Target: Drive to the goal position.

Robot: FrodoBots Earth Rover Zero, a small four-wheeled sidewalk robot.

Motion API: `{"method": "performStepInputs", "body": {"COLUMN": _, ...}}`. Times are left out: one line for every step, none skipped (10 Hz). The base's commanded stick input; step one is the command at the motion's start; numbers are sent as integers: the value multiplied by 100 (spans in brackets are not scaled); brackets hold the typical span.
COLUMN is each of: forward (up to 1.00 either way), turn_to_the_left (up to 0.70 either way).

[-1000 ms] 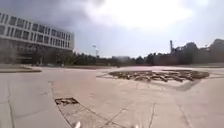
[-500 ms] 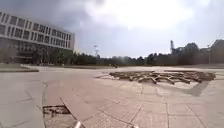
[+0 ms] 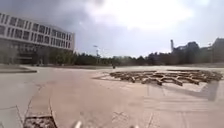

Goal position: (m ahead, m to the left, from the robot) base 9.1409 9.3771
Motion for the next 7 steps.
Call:
{"method": "performStepInputs", "body": {"forward": 70, "turn_to_the_left": -1}}
{"method": "performStepInputs", "body": {"forward": 70, "turn_to_the_left": -1}}
{"method": "performStepInputs", "body": {"forward": 70, "turn_to_the_left": -1}}
{"method": "performStepInputs", "body": {"forward": 70, "turn_to_the_left": -1}}
{"method": "performStepInputs", "body": {"forward": 70, "turn_to_the_left": -1}}
{"method": "performStepInputs", "body": {"forward": 70, "turn_to_the_left": -1}}
{"method": "performStepInputs", "body": {"forward": 70, "turn_to_the_left": -1}}
